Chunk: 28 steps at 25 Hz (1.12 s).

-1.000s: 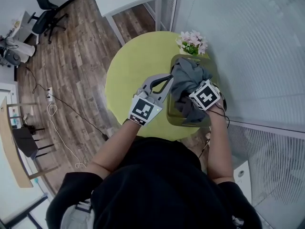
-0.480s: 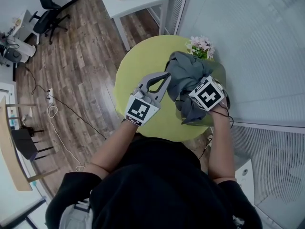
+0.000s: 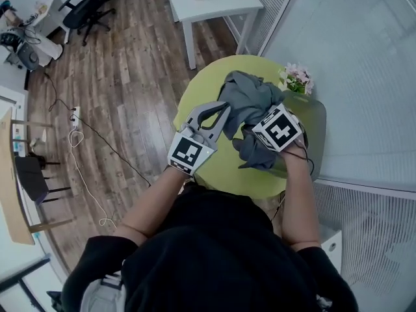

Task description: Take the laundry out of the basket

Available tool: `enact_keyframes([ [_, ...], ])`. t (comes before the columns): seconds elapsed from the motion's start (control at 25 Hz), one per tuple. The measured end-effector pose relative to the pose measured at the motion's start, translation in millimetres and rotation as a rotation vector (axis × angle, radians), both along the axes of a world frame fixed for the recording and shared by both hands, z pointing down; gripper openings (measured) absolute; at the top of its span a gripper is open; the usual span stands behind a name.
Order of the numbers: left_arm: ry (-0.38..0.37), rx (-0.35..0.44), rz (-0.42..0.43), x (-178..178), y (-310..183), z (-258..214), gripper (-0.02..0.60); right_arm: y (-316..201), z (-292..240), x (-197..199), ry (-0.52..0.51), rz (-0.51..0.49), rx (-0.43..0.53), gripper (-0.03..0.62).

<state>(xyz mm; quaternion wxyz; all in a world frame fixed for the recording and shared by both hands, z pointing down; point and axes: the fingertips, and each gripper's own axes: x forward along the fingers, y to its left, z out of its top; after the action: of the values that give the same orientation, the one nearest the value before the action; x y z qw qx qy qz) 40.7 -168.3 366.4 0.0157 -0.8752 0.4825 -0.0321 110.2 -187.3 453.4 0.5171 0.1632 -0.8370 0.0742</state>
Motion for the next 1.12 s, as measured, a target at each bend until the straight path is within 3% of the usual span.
enact_keyframes([
  [0.48,-0.008,-0.026,-0.102,-99,29,19,0.006,30,32,-107,-0.026,-0.068,-0.048,0.351],
  [0.76,-0.025,-0.067,-0.074,-132,38,48,0.006,45,84,-133,0.024,-0.041,-0.097,0.352],
  [1.12,-0.029,-0.139,-0.046,-137,30,105,0.006,42,168,-135,0.079,0.017,-0.161,0.353],
])
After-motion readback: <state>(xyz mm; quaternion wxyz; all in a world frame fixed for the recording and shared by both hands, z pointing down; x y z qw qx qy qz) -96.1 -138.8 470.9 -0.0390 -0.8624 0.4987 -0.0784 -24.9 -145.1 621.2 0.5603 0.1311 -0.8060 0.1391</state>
